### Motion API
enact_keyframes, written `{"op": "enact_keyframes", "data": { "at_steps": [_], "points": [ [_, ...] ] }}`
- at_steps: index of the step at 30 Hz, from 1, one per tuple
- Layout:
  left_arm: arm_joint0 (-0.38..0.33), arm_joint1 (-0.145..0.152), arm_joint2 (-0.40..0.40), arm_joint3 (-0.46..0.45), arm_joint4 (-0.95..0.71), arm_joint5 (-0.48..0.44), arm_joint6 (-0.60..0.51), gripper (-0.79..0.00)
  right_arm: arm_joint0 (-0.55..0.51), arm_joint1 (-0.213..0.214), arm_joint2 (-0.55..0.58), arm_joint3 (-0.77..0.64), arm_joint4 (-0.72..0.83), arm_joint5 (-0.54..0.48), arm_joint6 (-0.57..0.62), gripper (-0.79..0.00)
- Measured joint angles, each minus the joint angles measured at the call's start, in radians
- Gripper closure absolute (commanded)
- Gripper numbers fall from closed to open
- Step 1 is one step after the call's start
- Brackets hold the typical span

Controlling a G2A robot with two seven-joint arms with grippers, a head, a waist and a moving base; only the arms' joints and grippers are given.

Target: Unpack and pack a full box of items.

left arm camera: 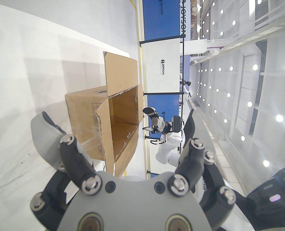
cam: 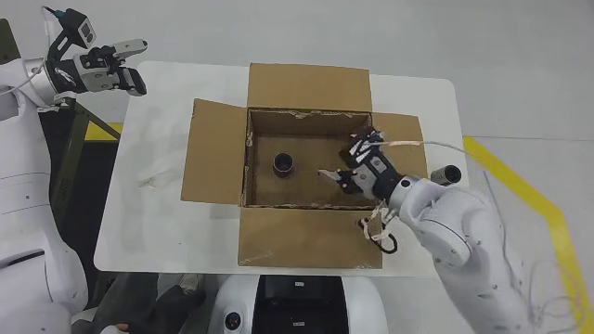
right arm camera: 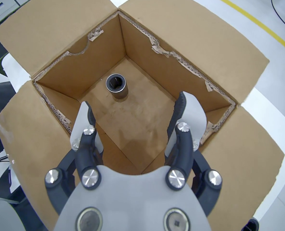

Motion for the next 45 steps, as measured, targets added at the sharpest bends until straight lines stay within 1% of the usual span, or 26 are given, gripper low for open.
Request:
{"op": "enact_keyframes", "data": {
  "at_steps": [4,6,10,21,27,34,42,45],
  "points": [
    [0.0,0.0,0.0,0.0,0.0,0.0,0.0,-0.785,-0.071,0.011,0.083,-0.028,0.018,-0.002,-0.026,-0.659],
    [0.0,0.0,0.0,0.0,0.0,0.0,0.0,-0.785,-0.112,0.017,0.13,-0.047,0.025,-0.002,-0.033,-0.674],
    [0.0,0.0,0.0,0.0,0.0,0.0,0.0,-0.785,-0.183,0.026,0.216,-0.073,0.061,0.011,-0.017,-0.696],
    [0.0,0.0,0.0,0.0,0.0,0.0,0.0,-0.785,-0.377,0.044,0.452,-0.106,0.153,-0.017,-0.064,-0.699],
    [0.0,0.0,0.0,0.0,0.0,0.0,0.0,-0.785,-0.454,0.049,0.554,-0.097,0.19,-0.027,-0.079,-0.699],
    [0.0,0.0,0.0,0.0,0.0,0.0,0.0,-0.785,-0.524,0.052,0.629,-0.059,0.198,-0.037,-0.109,-0.702],
    [0.0,0.0,0.0,0.0,0.0,0.0,0.0,-0.785,-0.524,0.057,0.643,0.036,0.192,-0.065,-0.143,-0.742],
    [0.0,0.0,0.0,0.0,0.0,0.0,0.0,-0.785,-0.522,0.058,0.645,0.068,0.187,-0.065,-0.155,-0.776]
  ]
}}
